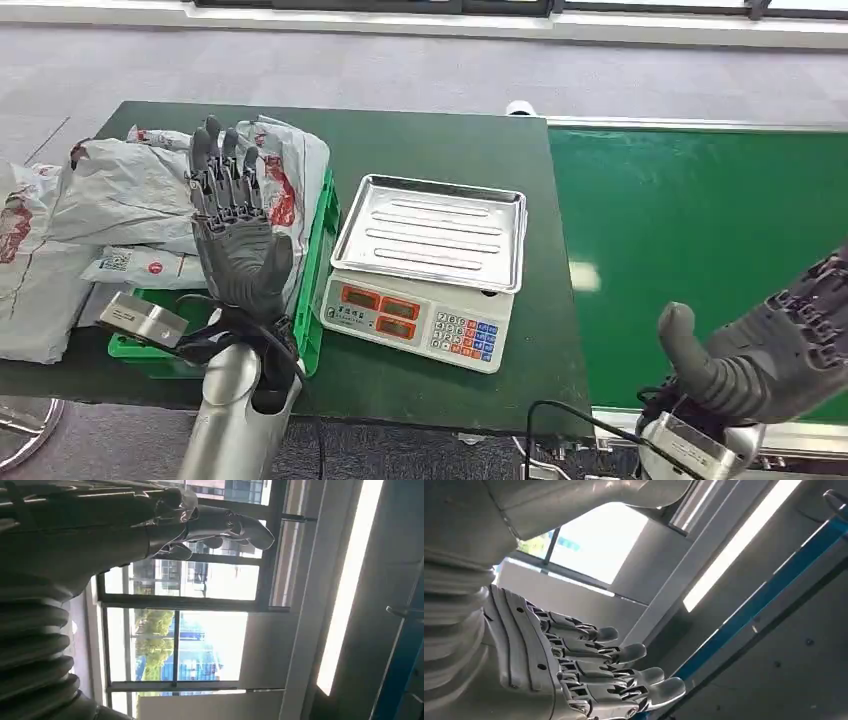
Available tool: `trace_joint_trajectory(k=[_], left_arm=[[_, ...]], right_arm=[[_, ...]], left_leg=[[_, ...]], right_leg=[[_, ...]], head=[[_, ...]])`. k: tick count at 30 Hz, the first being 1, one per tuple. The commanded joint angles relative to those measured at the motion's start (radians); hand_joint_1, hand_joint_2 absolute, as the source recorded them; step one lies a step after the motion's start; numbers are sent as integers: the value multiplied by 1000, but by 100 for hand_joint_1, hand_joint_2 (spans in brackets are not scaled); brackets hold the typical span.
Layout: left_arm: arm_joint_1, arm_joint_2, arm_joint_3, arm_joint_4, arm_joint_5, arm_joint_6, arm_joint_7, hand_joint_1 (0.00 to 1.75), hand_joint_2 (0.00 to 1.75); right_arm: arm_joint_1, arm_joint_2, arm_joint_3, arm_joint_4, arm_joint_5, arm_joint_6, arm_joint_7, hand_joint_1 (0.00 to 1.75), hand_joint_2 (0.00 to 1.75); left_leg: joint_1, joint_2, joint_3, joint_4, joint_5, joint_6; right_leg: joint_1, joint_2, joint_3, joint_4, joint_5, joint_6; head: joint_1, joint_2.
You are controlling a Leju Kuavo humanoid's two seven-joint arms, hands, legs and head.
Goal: Moved the parcel from conveyor to table for the left to box.
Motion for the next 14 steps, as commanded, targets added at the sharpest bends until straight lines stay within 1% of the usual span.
trace_joint_trajectory(k=[1, 7, 9, 11, 14], left_arm=[[41, 12, -43, 3, 2, 11, 3, 0, 175], [41, 12, -43, 3, 2, 11, 3, 0, 175], [38, 11, -46, 2, -15, 49, 3, 0, 175], [38, 12, -47, -1, -8, 52, 3, 0, 175], [33, 10, -43, -1, -5, 58, 3, 0, 175]], right_arm=[[-48, 51, -77, 79, 11, 2, 1, 0, 175], [-48, 51, -77, 79, 11, 2, 1, 0, 175], [-48, 52, -72, 81, 9, 2, 1, 0, 175], [-57, 52, -65, 92, 3, 2, 1, 0, 175], [-82, 30, -42, 128, -17, 2, 37, 0, 175]], left_leg=[[1, 1, 2, -2, 0, -2], [0, 0, 2, -2, 0, -2], [1, 1, 4, -4, 1, -3], [1, 1, 4, -3, 0, -3], [1, 2, 3, -4, 1, -3]], right_leg=[[0, 1, 2, -2, 0, 0], [0, 1, 2, -2, 0, 0], [1, 1, 4, -4, 1, 1], [1, 1, 3, -4, 1, 1], [0, 2, 3, -4, 2, 1]], head=[[0, 0], [0, 0], [0, 0], [0, 0], [0, 0]])
